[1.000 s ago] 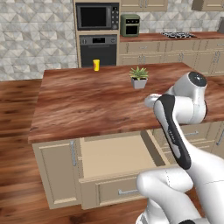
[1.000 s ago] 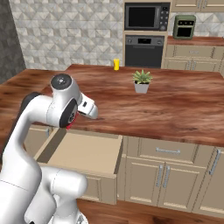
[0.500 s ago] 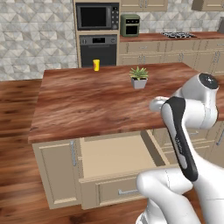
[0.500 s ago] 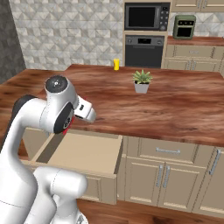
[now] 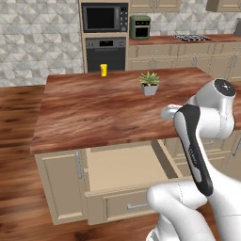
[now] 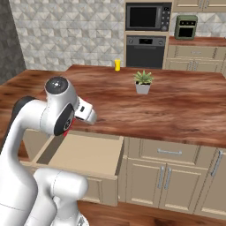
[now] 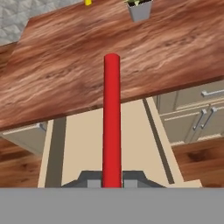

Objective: Pick up the straw from the left drawer and put it inside the smoothie cup.

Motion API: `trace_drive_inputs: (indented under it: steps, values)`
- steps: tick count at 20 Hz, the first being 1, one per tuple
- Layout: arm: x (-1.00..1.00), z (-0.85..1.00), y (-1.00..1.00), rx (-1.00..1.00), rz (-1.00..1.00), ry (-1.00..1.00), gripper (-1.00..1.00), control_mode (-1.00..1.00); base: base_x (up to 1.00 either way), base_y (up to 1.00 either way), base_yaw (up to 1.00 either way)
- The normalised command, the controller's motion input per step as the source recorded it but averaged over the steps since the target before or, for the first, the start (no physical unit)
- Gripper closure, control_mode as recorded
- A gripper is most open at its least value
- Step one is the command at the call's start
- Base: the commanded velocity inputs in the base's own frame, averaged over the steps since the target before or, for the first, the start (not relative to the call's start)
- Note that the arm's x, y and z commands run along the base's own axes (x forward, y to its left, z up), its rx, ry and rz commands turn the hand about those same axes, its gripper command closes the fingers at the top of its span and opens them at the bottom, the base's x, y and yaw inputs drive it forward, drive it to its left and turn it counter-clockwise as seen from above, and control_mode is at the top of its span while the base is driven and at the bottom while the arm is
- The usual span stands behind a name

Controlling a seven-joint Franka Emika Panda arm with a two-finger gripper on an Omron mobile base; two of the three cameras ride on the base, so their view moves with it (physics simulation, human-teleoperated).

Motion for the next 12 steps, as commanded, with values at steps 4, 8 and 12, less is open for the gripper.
trace_drive_inputs:
  steps: [4, 8, 12]
  values:
    - [0.0, 0.0, 0.0, 0.0, 0.0, 0.0, 1.0, 1.0, -0.52, 0.01, 0.02]
    - [0.0, 0.0, 0.0, 0.0, 0.0, 0.0, 1.0, 1.0, -0.74, 0.0, 0.01]
    - [0.0, 0.0, 0.0, 0.0, 0.0, 0.0, 1.0, 1.0, -0.38, 0.11, 0.02]
